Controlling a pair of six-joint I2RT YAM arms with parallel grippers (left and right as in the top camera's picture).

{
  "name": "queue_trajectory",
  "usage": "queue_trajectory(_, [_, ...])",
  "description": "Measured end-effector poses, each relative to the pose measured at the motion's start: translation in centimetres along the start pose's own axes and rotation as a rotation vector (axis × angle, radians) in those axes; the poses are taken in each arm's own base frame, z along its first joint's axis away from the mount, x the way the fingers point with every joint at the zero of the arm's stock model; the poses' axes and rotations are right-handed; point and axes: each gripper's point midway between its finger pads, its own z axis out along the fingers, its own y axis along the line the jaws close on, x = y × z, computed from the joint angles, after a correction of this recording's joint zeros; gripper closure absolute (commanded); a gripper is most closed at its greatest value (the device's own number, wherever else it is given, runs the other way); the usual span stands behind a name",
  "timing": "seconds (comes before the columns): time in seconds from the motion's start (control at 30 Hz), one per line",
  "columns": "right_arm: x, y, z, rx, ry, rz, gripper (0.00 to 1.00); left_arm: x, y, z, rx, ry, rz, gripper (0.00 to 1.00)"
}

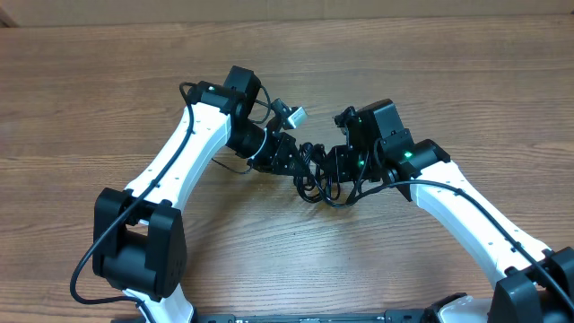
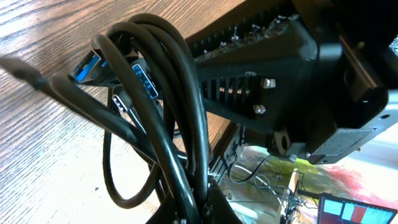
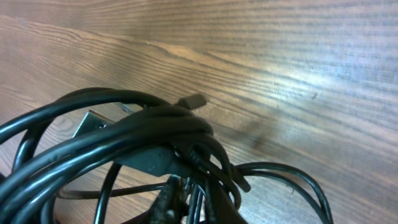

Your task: Untangle cables

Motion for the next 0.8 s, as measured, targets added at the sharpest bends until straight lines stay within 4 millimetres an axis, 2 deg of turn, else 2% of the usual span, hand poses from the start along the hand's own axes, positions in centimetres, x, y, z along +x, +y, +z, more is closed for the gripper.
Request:
queue_trajectory(0.07, [0.4, -0.2, 0.0, 0.008, 0.014, 0.009, 0.92, 0.0, 0.0, 0.0, 0.000, 0.000, 0.000, 0.96])
queue_trajectory(0.17, [1.0, -0.7, 0.0, 0.034, 0.039, 0.026, 0.67, 0.0, 0.0, 0.0, 0.001, 0.001, -0.001, 0.96])
queue_trajectory(0.23, [1.5, -1.0, -0.1, 0.048, 0.055, 0.035, 0.63, 0.0, -0.1, 0.0, 0.004, 0.000, 0.000, 0.96])
queue_trajectory(0.43, [1.8, -1.3, -0.1, 0.063, 0.066, 0.037, 0.63, -0.1, -0.5, 0.0, 0.030, -0.004, 0.000, 0.96])
queue_trajectory(0.67, [1.7, -0.6, -0.1, 0.024, 0.068, 0.035, 0.63, -0.3, -2.5, -0.2, 0.146, -0.023, 0.039, 0.96])
queue_trajectory(0.77, [1.7, -0.3, -0.1, 0.010, 0.069, 0.034, 0.65, -0.5, -3.3, -0.3, 0.192, -0.031, 0.053, 0.96])
queue_trajectory(0.8, [1.6, -0.2, -0.1, 0.005, 0.065, 0.031, 0.70, -0.5, -3.6, -0.4, 0.208, -0.034, 0.057, 0.96])
